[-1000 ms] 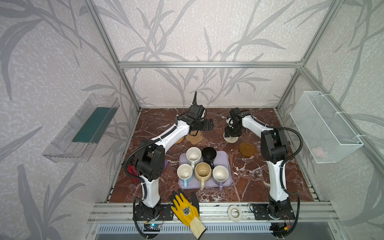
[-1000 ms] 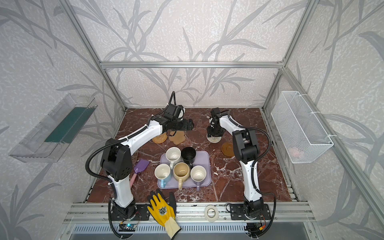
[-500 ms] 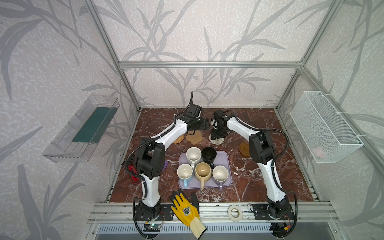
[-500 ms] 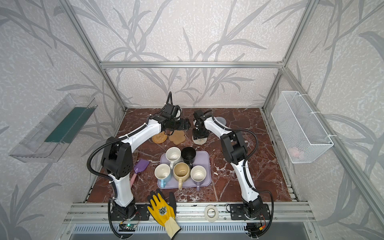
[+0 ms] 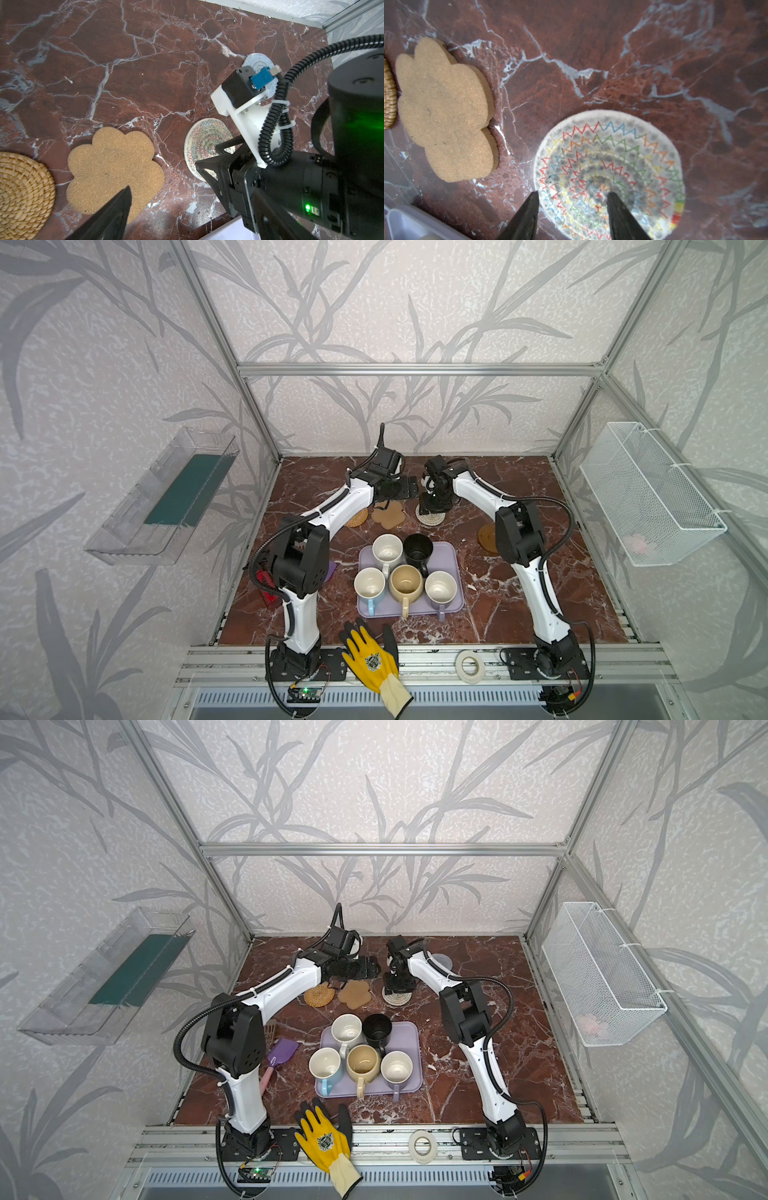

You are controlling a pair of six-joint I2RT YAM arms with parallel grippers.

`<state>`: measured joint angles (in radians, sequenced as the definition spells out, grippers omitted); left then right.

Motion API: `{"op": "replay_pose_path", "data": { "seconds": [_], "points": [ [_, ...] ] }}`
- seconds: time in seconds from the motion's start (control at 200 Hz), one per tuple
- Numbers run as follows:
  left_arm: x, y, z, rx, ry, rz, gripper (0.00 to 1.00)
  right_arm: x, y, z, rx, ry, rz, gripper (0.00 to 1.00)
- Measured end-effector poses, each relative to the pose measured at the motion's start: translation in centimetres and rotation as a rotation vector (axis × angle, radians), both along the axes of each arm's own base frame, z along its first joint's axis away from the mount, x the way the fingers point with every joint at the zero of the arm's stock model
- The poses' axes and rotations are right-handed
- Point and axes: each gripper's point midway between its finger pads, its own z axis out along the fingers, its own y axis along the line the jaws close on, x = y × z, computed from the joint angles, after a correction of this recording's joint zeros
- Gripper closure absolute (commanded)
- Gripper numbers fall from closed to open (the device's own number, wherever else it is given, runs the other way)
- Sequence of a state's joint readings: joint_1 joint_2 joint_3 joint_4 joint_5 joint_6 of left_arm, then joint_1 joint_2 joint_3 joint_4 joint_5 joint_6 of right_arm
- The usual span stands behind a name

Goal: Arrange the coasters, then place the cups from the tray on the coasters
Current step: 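Slide the zigzag coaster toward the cork coaster with the right gripper, then lift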

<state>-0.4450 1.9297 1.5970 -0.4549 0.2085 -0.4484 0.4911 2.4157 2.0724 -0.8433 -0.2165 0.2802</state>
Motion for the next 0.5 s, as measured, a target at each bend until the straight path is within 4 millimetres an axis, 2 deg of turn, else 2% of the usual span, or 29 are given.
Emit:
{"op": "replay_pose_path", "data": {
  "seconds": [0.17, 0.255, 0.315, 0.41, 0.5],
  "points": [
    [-0.4, 0.2, -0.6, 0.002, 0.012, 0.003, 0.07, 0.1, 0.0, 0.3, -0.001, -0.008, 0.0, 0.45],
    [-0.6, 0.2, -0.5, -0.004, 0.017, 0.004, 0.07, 0.3, -0.1, 1.3, -0.01, -0.012, 0.001, 0.44],
    [-0.7, 0.2, 0.1, -0.01, 0.012, 0.004, 0.06, 1.1, 0.2, 3.3, -0.005, -0.047, 0.004, 0.42],
    [-1.4, 0.5, 1.7, -0.025, -0.012, 0.007, 0.06, 2.7, 0.8, 7.6, 0.031, -0.139, 0.007, 0.38],
    [-2.6, 0.9, 3.9, -0.044, -0.048, 0.008, 0.05, 2.5, 0.6, 10.2, 0.043, -0.177, 0.006, 0.29]
  ]
}}
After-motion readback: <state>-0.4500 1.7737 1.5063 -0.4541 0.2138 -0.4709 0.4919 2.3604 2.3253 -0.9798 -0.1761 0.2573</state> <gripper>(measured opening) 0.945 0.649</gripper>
